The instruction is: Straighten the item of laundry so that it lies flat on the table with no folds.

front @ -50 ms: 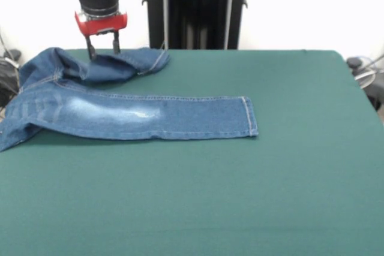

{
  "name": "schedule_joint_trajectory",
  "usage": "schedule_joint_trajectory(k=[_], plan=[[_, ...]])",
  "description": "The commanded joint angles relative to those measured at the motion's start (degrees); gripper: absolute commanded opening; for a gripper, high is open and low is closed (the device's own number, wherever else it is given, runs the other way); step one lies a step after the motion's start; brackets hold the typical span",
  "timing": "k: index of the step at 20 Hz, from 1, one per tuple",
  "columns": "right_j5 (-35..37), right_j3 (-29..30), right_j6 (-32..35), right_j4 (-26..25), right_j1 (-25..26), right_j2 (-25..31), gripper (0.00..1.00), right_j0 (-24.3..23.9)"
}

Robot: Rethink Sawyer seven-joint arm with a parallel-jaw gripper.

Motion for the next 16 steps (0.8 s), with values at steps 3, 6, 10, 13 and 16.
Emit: schedule_joint_trajectory(k=[3, 6, 10, 13, 16], plan=[[-5.87, -1.04, 11.01, -4.09, 11.05, -3.37, 1.0, 0.99], [-8.47, -1.75, 11.88, -4.17, 13.25, -3.77, 1.0, 2.5], [-10.67, -2.73, 12.68, -2.66, 15.73, -4.37, 1.0, 3.97], [-12.77, -4.29, 12.27, -1.82, 17.84, -3.85, 1.0, 4.36], [-14.57, -6.14, 11.6, -1.75, 20.56, -2.45, 1.0, 3.72]])
